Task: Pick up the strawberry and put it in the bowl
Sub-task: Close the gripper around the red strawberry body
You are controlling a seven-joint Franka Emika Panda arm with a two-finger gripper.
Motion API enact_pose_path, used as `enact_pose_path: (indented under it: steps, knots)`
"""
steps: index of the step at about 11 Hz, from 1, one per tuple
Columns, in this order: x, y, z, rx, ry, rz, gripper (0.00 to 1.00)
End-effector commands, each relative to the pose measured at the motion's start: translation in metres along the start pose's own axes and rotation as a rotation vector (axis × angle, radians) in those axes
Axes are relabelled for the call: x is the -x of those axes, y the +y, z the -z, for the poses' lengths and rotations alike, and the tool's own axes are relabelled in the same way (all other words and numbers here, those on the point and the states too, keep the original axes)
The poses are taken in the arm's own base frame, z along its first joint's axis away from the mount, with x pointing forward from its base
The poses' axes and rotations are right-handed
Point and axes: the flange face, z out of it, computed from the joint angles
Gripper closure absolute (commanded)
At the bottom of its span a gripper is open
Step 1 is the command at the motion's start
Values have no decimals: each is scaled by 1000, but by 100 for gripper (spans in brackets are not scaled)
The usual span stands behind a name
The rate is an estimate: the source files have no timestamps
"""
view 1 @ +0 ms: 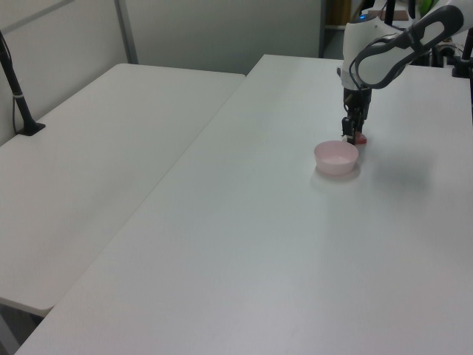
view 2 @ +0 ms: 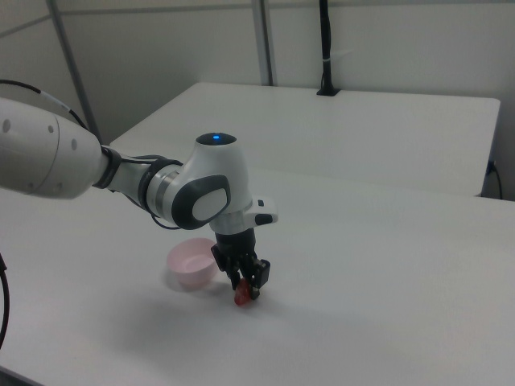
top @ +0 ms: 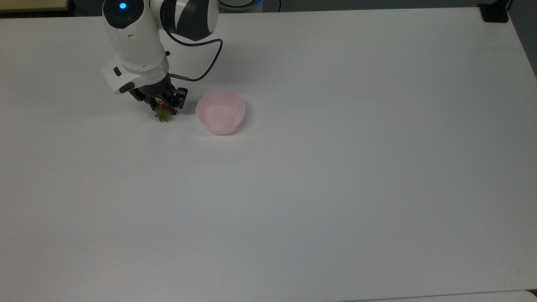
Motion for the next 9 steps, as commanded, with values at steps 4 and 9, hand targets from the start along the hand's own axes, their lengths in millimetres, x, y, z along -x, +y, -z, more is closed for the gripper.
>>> enact_pose_path:
  steps: [4, 9]
  knots:
    - [0, -28, 43, -27, -23, 41, 52]
    - [3, -25, 23, 28, -63, 173, 35]
